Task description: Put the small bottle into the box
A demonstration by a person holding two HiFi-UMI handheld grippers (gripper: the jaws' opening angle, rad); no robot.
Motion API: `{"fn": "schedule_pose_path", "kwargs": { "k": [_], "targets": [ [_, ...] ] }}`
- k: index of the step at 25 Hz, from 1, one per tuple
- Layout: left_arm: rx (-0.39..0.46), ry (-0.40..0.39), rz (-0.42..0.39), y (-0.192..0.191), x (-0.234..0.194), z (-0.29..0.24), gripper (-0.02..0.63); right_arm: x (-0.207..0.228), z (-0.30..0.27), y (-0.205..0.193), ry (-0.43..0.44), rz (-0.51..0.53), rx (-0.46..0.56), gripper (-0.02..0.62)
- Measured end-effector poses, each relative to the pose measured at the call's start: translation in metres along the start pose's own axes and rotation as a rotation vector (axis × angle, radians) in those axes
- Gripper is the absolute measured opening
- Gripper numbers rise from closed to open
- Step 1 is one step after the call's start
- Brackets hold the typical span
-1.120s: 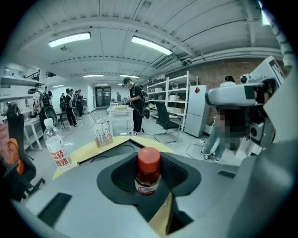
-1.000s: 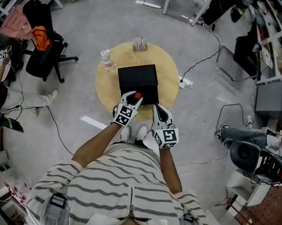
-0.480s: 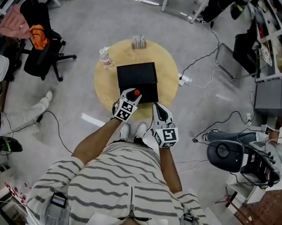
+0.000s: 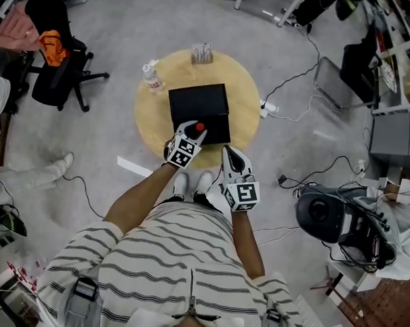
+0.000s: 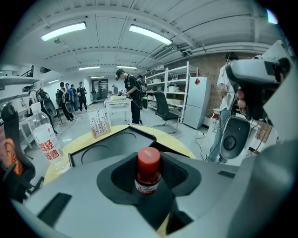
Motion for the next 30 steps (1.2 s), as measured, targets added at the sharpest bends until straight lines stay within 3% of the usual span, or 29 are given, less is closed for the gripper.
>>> {"fn": "schedule_pose_path", "kwargs": {
  "k": [6, 14, 24, 30],
  "targets": [
    [-0.031, -0.005, 0.004, 0.001, 0.001, -0.018, 0.158, 0.011, -0.001, 0.001, -0.003, 0.002, -0.015, 0.018],
    [-0.051, -0.006, 0.002, 0.024, 0.022, -0.07, 0.158, 0.067, 0.005, 0.001, -0.009, -0.007, -0.028, 0.018],
    [-0.085, -0.01, -0.008, 0.003, -0.005, -0.048, 0.158, 0.031, -0.016, 0.002, -0.005, -0.004, -0.035, 0.018],
    [-0.092, -0.01, -0.02, -0.008, 0.004, -0.035, 0.158, 0.016, -0.003, -0.004, -0.012, -0.001, -0.03, 0.018]
  ]
}}
Point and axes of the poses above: the fingertips, and each gripper's own axes: z backward along the fingers, x to its right, y out of its top, the point moved 9 cm from there along z, backward along the fingers, and after that the axes turned 5 degrees about y, right-handed, at the moved point
